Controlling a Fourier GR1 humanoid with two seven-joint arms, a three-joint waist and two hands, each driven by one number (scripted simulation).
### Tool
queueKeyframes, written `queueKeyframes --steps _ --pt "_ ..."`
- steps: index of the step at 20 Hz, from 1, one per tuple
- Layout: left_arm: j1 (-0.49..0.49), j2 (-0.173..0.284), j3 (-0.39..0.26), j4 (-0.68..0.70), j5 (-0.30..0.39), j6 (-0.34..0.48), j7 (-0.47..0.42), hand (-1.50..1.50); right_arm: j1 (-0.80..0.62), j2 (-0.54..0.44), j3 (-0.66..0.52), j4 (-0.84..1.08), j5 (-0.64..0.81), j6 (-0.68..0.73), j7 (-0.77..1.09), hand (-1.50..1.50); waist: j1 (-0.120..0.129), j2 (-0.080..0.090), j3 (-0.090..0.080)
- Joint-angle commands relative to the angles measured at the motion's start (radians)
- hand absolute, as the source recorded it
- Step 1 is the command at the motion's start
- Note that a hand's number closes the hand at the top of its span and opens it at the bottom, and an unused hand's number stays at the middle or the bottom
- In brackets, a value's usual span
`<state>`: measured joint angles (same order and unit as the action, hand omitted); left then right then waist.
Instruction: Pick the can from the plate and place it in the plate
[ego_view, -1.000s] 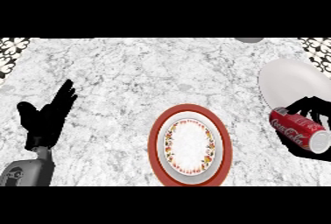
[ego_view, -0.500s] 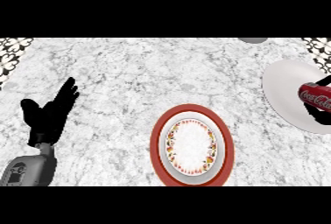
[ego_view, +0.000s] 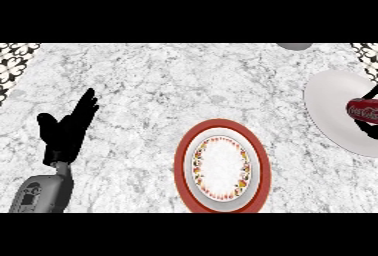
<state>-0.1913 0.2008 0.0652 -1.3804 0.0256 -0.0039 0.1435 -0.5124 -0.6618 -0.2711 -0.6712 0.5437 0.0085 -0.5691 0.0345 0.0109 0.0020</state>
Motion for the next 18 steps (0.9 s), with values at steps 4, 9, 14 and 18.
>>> queueKeyframes --steps 4,9,14,18 --pt "-0.020 0.004 0.012 -0.005 0.021 -0.018 0.028 0.00 -0.150 -0.050 0.029 0.298 0.056 0.088 -0.155 -1.50 0.012 0.005 0.002" --pt "0.008 -0.015 -0.001 0.010 -0.012 0.005 -0.021 0.00 -0.129 -0.073 -0.070 0.336 -0.033 0.063 -0.393 -1.50 0.000 0.007 0.003" --pt "-0.008 0.010 0.019 -0.016 0.006 -0.004 0.031 0.00 -0.214 -0.052 -0.130 0.306 -0.154 0.301 -0.489 -1.50 -0.012 -0.005 0.001" --pt "-0.009 -0.002 0.002 -0.066 -0.003 0.016 0.089 0.00 -0.230 -0.093 -0.179 0.360 -0.230 0.419 -0.369 -1.50 -0.017 -0.009 0.000"
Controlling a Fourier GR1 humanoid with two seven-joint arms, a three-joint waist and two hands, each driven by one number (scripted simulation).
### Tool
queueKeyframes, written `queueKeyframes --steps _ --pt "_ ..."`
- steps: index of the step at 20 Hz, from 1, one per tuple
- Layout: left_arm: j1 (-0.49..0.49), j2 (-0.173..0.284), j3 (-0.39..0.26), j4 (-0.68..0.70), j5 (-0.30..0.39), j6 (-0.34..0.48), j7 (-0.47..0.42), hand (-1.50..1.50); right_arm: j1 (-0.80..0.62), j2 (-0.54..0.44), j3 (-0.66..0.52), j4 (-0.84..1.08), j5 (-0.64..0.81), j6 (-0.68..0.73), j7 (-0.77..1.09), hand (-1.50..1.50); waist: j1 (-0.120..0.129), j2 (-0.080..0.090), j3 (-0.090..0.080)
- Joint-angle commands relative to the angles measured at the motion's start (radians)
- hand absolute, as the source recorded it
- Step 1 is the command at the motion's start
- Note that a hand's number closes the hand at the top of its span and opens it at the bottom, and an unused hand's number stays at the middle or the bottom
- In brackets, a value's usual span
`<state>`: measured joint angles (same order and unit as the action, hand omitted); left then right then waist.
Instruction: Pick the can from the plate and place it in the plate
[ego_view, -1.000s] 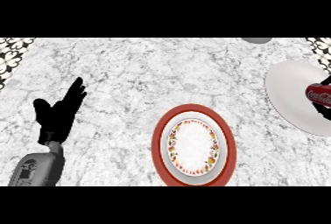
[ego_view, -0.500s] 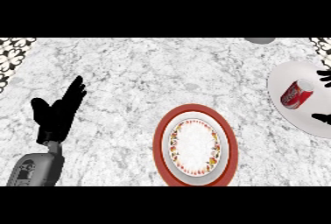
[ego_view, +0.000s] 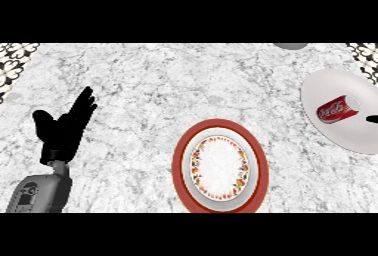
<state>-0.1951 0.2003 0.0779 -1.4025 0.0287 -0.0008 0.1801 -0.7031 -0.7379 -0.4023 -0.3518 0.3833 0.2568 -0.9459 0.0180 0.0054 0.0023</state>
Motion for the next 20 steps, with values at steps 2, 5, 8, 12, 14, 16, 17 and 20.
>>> queueKeyframes --steps 2,5,8,12,14,16,17,20 --pt "0.007 0.003 0.011 0.007 -0.002 0.010 0.013 0.00 -0.018 -0.041 -0.052 0.071 -0.100 0.299 0.057 -1.50 -0.017 -0.006 -0.002" --pt "-0.006 0.006 0.011 0.013 0.003 -0.005 0.002 0.00 -0.036 -0.072 -0.040 0.118 -0.111 0.426 0.145 -1.50 -0.010 -0.001 -0.001" --pt "0.007 0.015 0.005 -0.014 -0.004 -0.011 0.004 0.00 -0.025 -0.111 -0.047 0.134 -0.134 0.497 0.152 -1.50 0.001 0.003 0.001" --pt "-0.008 -0.001 0.007 0.018 -0.009 0.001 -0.018 0.00 -0.008 -0.101 -0.051 0.118 -0.151 0.466 0.120 -1.50 0.011 0.011 0.003" --pt "-0.019 -0.018 -0.012 -0.007 -0.011 0.009 0.014 0.00 0.013 -0.128 -0.061 0.114 -0.169 0.499 0.098 -1.50 0.012 0.012 0.005" --pt "0.016 -0.031 -0.029 0.013 -0.036 0.014 -0.041 0.00 0.008 -0.133 -0.053 0.096 -0.172 0.498 0.105 -1.50 0.011 0.009 0.003" --pt "0.006 0.015 0.019 -0.030 0.035 -0.043 0.003 0.00 0.055 -0.162 -0.051 0.098 -0.174 0.530 0.082 -1.50 0.011 0.006 0.004" --pt "0.003 -0.011 -0.007 -0.004 -0.018 0.004 -0.024 0.00 0.059 -0.167 -0.050 0.098 -0.182 0.511 0.086 -1.50 0.015 0.012 0.005"
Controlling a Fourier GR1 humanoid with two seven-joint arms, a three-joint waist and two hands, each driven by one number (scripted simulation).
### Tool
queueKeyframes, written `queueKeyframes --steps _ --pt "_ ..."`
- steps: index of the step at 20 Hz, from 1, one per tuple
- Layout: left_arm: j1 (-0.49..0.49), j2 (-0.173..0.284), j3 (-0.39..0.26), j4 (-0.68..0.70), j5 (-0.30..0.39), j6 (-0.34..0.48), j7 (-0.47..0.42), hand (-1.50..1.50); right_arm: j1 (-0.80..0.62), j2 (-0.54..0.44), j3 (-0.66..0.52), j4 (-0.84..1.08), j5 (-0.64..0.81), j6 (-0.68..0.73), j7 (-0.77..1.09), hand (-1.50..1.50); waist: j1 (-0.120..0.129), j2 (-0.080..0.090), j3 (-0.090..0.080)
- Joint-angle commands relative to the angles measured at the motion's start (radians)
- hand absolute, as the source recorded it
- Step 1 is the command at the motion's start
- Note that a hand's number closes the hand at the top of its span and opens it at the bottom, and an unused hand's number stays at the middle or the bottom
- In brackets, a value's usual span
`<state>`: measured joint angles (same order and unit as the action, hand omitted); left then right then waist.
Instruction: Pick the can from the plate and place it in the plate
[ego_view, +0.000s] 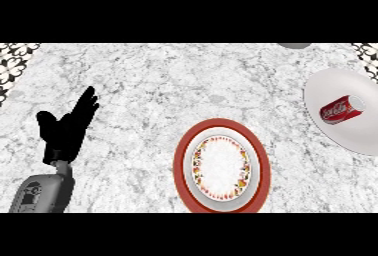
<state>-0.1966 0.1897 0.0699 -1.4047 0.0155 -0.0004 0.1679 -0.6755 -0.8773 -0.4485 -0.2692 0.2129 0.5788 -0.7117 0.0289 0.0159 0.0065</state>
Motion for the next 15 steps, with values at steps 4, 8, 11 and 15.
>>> queueKeyframes --steps 4,8,11,15 --pt "0.013 0.009 0.013 -0.032 0.016 -0.009 0.007 0.00 0.067 -0.030 -0.004 0.019 -0.023 0.157 -0.161 -1.50 0.012 0.001 0.002" --pt "-0.012 -0.011 -0.014 -0.014 -0.005 0.000 0.011 0.00 0.043 -0.033 0.009 0.004 -0.024 0.129 -0.140 -1.50 0.018 0.007 0.003" --pt "-0.023 0.019 0.021 0.003 0.024 -0.027 0.016 0.00 0.086 -0.074 0.025 -0.006 -0.016 0.149 -0.166 -1.50 0.007 0.005 0.002" --pt "0.032 0.010 0.013 0.002 0.025 -0.038 -0.022 0.00 0.107 -0.081 0.032 0.001 -0.020 0.131 -0.169 -1.50 0.019 0.009 0.004"
